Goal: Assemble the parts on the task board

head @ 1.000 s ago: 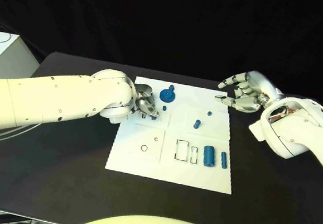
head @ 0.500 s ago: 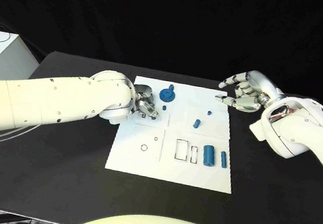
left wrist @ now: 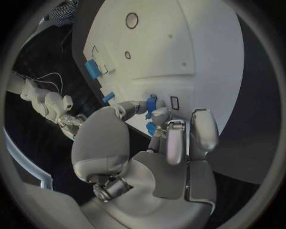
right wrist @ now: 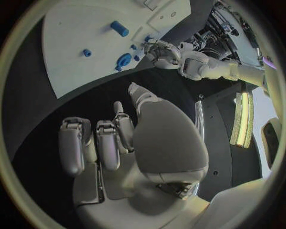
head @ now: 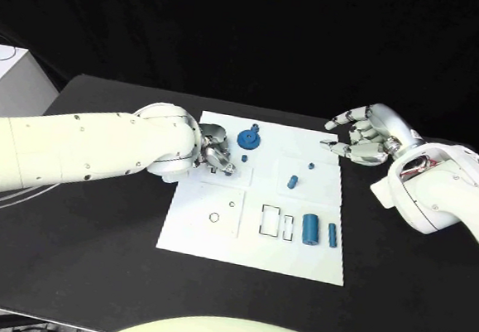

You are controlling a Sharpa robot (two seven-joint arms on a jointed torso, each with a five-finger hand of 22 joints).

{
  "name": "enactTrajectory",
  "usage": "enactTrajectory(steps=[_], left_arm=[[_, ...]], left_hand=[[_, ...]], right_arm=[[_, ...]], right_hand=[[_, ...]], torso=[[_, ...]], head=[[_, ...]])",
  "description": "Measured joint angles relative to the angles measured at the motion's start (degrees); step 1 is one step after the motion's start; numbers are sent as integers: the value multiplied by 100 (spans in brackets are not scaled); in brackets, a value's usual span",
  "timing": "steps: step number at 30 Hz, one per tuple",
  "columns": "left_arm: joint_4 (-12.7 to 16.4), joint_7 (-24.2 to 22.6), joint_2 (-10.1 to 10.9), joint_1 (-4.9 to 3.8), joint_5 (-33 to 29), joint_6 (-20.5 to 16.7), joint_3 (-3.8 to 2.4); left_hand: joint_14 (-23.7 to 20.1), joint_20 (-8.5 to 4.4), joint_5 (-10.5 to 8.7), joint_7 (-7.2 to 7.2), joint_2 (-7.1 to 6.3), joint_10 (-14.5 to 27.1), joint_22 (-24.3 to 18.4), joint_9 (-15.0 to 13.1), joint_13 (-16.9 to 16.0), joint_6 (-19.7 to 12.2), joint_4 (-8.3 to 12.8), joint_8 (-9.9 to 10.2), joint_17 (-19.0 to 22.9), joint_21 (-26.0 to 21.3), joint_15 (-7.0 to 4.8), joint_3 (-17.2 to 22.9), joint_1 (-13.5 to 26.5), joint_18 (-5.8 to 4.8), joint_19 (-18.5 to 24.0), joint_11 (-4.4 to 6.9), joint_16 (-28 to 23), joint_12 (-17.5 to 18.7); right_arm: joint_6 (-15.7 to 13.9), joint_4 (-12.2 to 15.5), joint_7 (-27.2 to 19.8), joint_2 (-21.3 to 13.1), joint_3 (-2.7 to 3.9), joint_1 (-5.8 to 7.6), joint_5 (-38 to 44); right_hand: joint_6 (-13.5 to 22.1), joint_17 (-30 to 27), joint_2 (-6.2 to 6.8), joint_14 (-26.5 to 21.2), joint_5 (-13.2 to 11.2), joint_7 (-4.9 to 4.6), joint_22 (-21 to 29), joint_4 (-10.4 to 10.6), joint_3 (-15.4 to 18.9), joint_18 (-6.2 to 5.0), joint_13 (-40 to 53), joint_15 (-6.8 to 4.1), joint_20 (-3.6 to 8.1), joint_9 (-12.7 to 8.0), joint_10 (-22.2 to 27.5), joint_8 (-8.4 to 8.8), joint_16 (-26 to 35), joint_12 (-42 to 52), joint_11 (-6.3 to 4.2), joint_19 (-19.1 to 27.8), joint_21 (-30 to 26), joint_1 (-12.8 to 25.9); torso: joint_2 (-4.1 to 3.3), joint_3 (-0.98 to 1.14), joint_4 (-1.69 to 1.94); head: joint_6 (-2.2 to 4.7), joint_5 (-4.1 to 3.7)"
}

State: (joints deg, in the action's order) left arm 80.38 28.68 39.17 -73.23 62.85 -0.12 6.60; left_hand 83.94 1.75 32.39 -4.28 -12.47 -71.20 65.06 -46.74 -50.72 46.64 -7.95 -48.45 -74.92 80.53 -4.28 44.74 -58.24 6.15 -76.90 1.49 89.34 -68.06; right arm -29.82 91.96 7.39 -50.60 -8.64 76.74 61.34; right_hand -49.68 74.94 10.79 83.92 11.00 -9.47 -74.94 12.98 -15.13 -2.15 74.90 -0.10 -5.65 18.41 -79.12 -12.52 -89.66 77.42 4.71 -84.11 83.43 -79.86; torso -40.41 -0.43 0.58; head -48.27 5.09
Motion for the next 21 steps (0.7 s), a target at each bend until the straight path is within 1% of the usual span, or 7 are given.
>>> enactTrajectory(steps=[6, 12, 17, 21], left_arm=[[2, 8, 18, 6, -54, 46, -27], [10, 24, 36, 8, -119, 116, -50], [8, 39, 41, -3, -159, 189, -58], [6, 48, 40, -10, -174, 236, -62]], left_hand=[[0, 0, 2, 0, 0, -29, 0, 0, -1, 0, 0, -8, 0, 19, 0, 0, 0, 0, 0, 15, 0, 0], [22, 0, 1, -20, 1, -29, -1, 0, -8, 21, 0, -8, 0, 19, -21, 0, -1, 0, 0, 14, 0, 0], [22, 0, 1, -19, 1, -29, -1, 0, -8, 21, 0, -8, 0, 19, -21, 0, -1, 0, 0, 14, 0, 0], [22, 0, 0, -19, 1, -29, -1, 0, -8, 21, 0, -7, 0, 19, -21, 0, -1, 0, 0, 14, 0, 0]], right_arm=[[7, -11, 0, 7, 0, -18, 0], [16, -27, 2, 15, 0, -21, -1], [23, -40, 5, 25, 0, -25, -1], [29, -52, 6, 38, 0, -29, -1]], right_hand=[[0, 0, 0, 0, 0, 0, 1, 0, 0, 0, 0, 0, 0, 0, 0, 0, 0, 0, 0, 0, 0, 0], [0, 0, 0, 0, 0, 0, 1, 0, 0, 0, 0, 0, 0, 0, 0, 0, 0, 0, 0, 0, 0, 0], [0, -1, 0, 0, 0, 0, 1, 0, 0, 0, 0, 0, 0, 1, 0, 0, 0, 0, 0, 0, 0, 0], [0, -1, 0, 0, 21, 0, 2, 2, -2, 0, 0, 0, 0, -2, 7, 0, 19, 0, -7, 0, 0, 0]], torso=[[0, 1, -8], [0, 2, -8], [1, 9, -6], [0, 9, -2]], head=[[-2, 9], [-16, 10], [-33, 4], [-34, -4]])
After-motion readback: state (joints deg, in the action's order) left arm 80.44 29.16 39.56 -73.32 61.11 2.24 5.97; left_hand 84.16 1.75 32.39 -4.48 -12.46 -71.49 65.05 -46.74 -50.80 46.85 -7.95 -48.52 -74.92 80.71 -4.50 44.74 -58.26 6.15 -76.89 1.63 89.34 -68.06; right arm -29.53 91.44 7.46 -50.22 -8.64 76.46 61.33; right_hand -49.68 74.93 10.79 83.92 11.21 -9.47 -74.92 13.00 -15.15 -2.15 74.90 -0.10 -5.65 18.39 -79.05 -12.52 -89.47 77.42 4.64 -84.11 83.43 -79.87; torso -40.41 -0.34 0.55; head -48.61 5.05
